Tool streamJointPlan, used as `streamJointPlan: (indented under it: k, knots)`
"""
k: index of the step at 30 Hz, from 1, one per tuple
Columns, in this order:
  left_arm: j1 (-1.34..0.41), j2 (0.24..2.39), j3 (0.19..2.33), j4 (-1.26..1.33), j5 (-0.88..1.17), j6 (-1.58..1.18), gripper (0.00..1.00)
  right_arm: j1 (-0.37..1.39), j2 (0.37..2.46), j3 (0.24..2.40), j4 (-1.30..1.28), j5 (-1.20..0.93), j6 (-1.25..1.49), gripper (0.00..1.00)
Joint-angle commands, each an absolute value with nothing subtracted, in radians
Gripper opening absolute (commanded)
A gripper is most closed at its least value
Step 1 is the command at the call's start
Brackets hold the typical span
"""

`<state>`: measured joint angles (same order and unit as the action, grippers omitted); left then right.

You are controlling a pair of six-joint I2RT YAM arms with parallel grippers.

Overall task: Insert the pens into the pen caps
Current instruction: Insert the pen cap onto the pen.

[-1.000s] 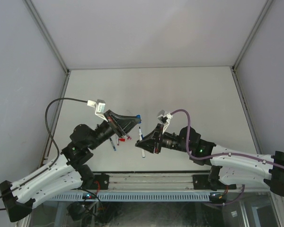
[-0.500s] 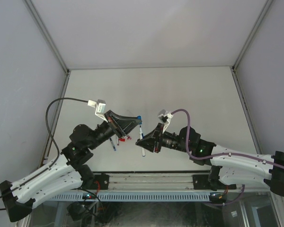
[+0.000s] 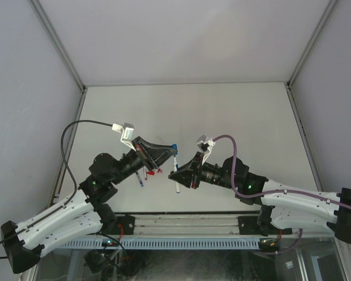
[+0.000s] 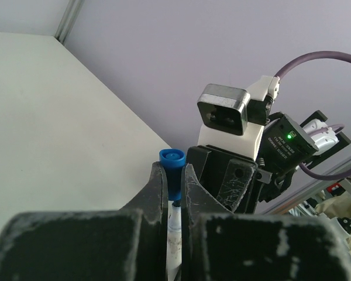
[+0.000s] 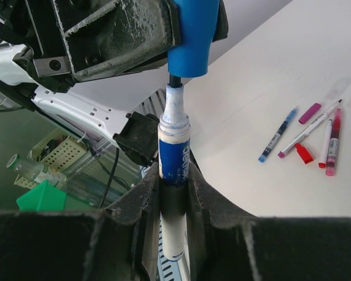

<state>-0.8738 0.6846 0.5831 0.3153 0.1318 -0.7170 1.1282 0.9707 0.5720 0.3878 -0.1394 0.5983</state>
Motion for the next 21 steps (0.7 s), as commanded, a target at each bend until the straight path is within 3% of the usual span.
streamJointPlan:
  k: [1, 21]
  knots:
    - [-0.873, 0.695, 0.549, 0.383, 0.185, -0.738, 0.0, 1.136, 0.943, 0.619, 0.425, -0.114, 0.592, 0.0]
    - [-0.879, 0.69, 0.529, 0.403, 0.211, -0.755, 0.0, 1.131, 0.918, 0.619, 0.385, -0.02, 0.586, 0.0]
